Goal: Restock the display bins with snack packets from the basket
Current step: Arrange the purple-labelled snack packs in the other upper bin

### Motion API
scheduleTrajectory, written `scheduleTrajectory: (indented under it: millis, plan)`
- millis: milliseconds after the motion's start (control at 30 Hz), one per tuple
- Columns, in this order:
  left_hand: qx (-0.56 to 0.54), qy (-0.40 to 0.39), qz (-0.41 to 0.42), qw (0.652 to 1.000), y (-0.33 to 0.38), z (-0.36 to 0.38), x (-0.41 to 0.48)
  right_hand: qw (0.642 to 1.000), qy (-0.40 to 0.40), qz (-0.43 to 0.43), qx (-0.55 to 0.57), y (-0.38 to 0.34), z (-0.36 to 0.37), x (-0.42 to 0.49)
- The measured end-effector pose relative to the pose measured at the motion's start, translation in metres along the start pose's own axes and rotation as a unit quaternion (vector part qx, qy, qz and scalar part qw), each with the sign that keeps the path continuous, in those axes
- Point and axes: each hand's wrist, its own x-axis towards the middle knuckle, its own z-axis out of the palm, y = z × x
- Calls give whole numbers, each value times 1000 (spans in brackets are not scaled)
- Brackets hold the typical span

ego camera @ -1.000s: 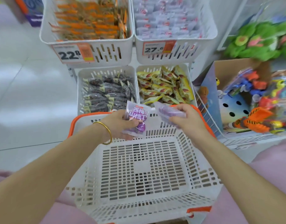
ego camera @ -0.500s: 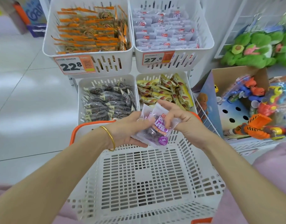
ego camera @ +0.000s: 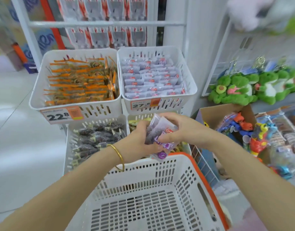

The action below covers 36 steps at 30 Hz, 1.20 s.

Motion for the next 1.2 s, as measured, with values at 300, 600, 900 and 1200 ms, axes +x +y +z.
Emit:
scheduleTrajectory:
  millis: [300, 600, 900, 1200]
  plan:
    - [116, 60, 69, 989, 51, -43, 103, 992, 112, -56, 16, -14, -95, 39]
    - [332, 199, 67, 920, 19, -125, 210, 910, 379, -84, -148, -7, -184, 121]
    - [491, 140, 60, 858, 24, -105, 300, 847, 452, -44, -276, 0, -205, 176]
    - [425, 202, 59, 881, 21, -107, 296, 864, 476, -67, -151, -1, -189, 191]
